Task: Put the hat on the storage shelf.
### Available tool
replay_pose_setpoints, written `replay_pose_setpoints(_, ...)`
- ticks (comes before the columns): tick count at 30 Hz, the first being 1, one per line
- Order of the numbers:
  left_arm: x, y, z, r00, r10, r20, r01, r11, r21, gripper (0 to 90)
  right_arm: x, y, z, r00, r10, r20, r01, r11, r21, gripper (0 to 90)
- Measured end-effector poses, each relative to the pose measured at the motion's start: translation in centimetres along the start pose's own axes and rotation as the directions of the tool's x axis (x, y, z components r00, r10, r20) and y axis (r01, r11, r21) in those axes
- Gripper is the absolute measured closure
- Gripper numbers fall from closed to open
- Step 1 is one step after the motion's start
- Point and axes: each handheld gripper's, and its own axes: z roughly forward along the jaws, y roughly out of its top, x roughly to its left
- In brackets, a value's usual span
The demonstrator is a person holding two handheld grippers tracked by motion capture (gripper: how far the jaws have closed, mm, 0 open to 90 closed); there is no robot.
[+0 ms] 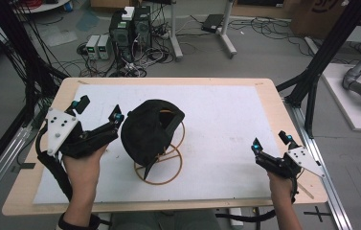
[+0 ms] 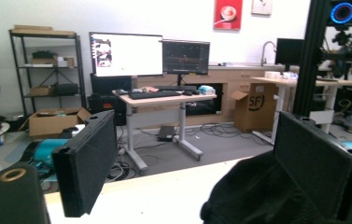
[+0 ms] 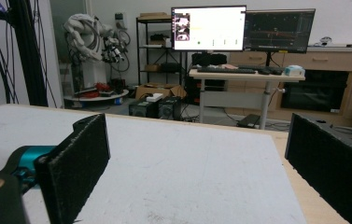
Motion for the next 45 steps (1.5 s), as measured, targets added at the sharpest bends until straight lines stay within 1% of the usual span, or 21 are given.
replay_pose_setpoints(2, 0.4, 0.1, -0.2, 0.9998, 0.004, -0.017, -0.004, 1.0, -0.007, 13.6, 0.0, 0.0, 0.0, 1.0, 0.001, 0.0, -0.001, 1.0, -0.001, 6.0)
replay_pose_setpoints(3, 0.4, 0.1, -0.2, 0.9998, 0.004, -0.017, -0.004, 1.0, -0.007, 12.7, 0.0, 0.0, 0.0, 1.0, 0.001, 0.0, -0.001, 1.0, -0.001, 6.0)
replay_pose_setpoints(5, 0.7, 0.1, -0.4, 0.9991, 0.006, -0.041, -0.007, 0.9999, -0.016, 12.4, 0.1, 0.0, 0.0, 1.0, -0.001, 0.002, 0.001, 1.0, -0.002, 6.0)
replay_pose_setpoints(6, 0.7, 0.1, -0.4, 0.9991, 0.006, -0.041, -0.007, 0.9999, -0.016, 12.4, 0.0, 0.0, 0.0, 1.0, -0.004, 0.0, 0.004, 1.0, -0.002, 6.0)
replay_pose_setpoints(8, 1.0, 0.1, -0.5, 0.9986, -0.004, -0.054, 0.003, 0.9998, -0.017, 12.4, 0.0, 0.0, 0.1, 1.0, -0.007, -0.001, 0.007, 1.0, -0.002, 6.0)
replay_pose_setpoints(9, 1.4, 0.1, -0.6, 0.9977, -0.008, -0.067, 0.007, 0.9999, -0.014, 12.4, 0.1, 0.0, 0.0, 1.0, -0.002, -0.001, 0.002, 1.0, 0.001, 6.0)
replay_pose_setpoints(10, 1.4, 0.1, -0.6, 0.9977, -0.008, -0.067, 0.007, 0.9999, -0.014, 12.4, 0.1, 0.0, 0.0, 1.0, -0.002, -0.001, 0.002, 1.0, 0.001, 6.0)
replay_pose_setpoints(16, 2.6, 0.1, -1.0, 0.9933, 0.002, -0.116, -0.004, 0.9999, -0.014, 12.5, 0.1, 0.0, 0.1, 1.0, 0.001, 0.0, -0.001, 1.0, 0.0, 6.0)
replay_pose_setpoints(19, 3.1, 0.0, -1.2, 0.9912, 0.015, -0.132, -0.017, 0.9997, -0.017, 12.5, 0.2, 0.0, 0.1, 1.0, -0.003, -0.001, 0.003, 1.0, 0.0, 6.0)
replay_pose_setpoints(23, 3.9, -0.1, -1.6, 0.9896, 0.016, -0.143, -0.018, 0.9997, -0.018, 12.7, 0.2, 0.0, 0.1, 1.0, -0.003, -0.001, 0.003, 1.0, 0.001, 6.0)
replay_pose_setpoints(26, 4.8, -0.4, -2.0, 0.9866, 0.015, -0.162, -0.018, 0.9997, -0.014, 13.3, 0.2, 0.0, 0.0, 1.0, 0.0, 0.0, 0.0, 1.0, 0.0, 6.0)
replay_pose_setpoints(27, 4.8, -0.4, -2.0, 0.9866, 0.015, -0.162, -0.018, 0.9997, -0.014, 13.6, 0.2, 0.0, 0.0, 1.0, 0.0, 0.0, 0.0, 1.0, 0.0, 6.0)
replay_pose_setpoints(29, 5.3, -0.5, -2.1, 0.9848, 0.015, -0.173, -0.017, 0.9998, -0.012, 13.9, 0.2, 0.0, 0.1, 1.0, -0.003, -0.001, 0.003, 1.0, 0.002, 6.0)
replay_pose_setpoints(30, 5.8, -0.8, -2.3, 0.9833, 0.016, -0.181, -0.017, 0.9998, -0.006, 14.5, 0.2, 0.0, 0.1, 1.0, -0.005, -0.002, 0.005, 1.0, 0.001, 6.0)
replay_pose_setpoints(31, 5.8, -0.8, -2.3, 0.9833, 0.016, -0.181, -0.017, 0.9998, -0.006, 14.8, 0.2, 0.0, 0.1, 1.0, -0.005, -0.002, 0.005, 1.0, 0.001, 6.0)
replay_pose_setpoints(35, 6.8, -1.6, -2.8, 0.98, 0.018, -0.198, -0.018, 0.9998, 0.004, 14.9, 0.2, 0.0, 0.1, 1.0, -0.004, -0.002, 0.004, 1.0, 0.002, 6.0)
replay_pose_setpoints(36, 6.8, -1.6, -2.8, 0.98, 0.018, -0.198, -0.018, 0.9998, 0.004, 14.9, 0.2, 0.0, 0.1, 1.0, -0.004, -0.002, 0.004, 1.0, 0.002, 6.0)
replay_pose_setpoints(40, 7.5, -2.2, -3.1, 0.976, 0.022, -0.217, -0.018, 0.9997, 0.017, 14.9, 0.2, -0.1, 0.1, 1.0, -0.006, -0.001, 0.006, 1.0, 0.004, 6.0)
replay_pose_setpoints(42, 7.8, -2.4, -3.2, 0.9755, 0.027, -0.218, -0.022, 0.9994, 0.027, 14.9, 0.3, -0.1, 0.1, 1.0, -0.001, -0.003, 0.001, 1.0, 0.003, 6.0)
replay_pose_setpoints(43, 8.1, -2.8, -3.2, 0.9749, 0.03, -0.221, -0.023, 0.9991, 0.036, 14.9, 0.3, -0.1, 0.1, 1.0, -0.002, -0.003, 0.002, 1.0, 0.003, 6.0)
replay_pose_setpoints(45, 8.2, -3.1, -3.3, 0.9742, 0.033, -0.223, -0.024, 0.9988, 0.043, 14.9, 0.3, -0.1, 0.2, 1.0, -0.002, -0.002, 0.002, 1.0, 0.004, 6.0)
